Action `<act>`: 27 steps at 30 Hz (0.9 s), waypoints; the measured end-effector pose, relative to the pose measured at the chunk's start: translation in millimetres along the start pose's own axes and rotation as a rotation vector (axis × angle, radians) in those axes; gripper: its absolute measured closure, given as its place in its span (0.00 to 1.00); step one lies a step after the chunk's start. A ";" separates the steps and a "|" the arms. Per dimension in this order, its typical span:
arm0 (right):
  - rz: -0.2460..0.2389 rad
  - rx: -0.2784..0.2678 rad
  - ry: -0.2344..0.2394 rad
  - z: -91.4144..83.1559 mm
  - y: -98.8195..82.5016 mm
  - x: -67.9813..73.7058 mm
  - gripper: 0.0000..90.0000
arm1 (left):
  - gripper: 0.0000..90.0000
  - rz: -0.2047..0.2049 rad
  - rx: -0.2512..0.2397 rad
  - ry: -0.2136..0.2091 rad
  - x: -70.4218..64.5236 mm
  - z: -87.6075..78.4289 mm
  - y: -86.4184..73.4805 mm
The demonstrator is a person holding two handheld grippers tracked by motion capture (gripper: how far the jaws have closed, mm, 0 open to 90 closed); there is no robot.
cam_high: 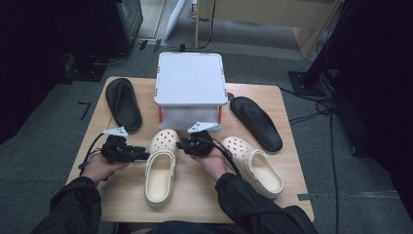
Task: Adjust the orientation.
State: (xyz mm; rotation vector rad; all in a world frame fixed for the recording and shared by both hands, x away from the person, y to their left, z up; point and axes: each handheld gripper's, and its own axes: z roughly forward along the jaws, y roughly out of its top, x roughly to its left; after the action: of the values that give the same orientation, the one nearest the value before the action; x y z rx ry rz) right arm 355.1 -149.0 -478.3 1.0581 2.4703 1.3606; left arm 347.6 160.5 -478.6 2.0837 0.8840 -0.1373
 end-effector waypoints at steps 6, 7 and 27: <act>-0.030 -0.010 0.008 -10.9 6.8 7.2 0.71 | 0.60 -0.013 -0.036 0.006 2.4 -7.2 5.1; -0.026 -0.014 0.015 -13.3 8.2 8.6 0.69 | 0.60 -0.009 -0.037 0.009 2.4 -8.6 6.3; -0.086 -0.025 0.128 -35.7 23.7 48.7 0.50 | 0.54 0.022 -0.136 0.044 3.6 -16.0 51.7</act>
State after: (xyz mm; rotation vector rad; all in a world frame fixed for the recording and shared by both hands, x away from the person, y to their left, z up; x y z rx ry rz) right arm 315.8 -134.7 -428.6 0.8742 2.5475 1.4722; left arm 379.9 154.1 -435.4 1.9760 0.8718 -0.0188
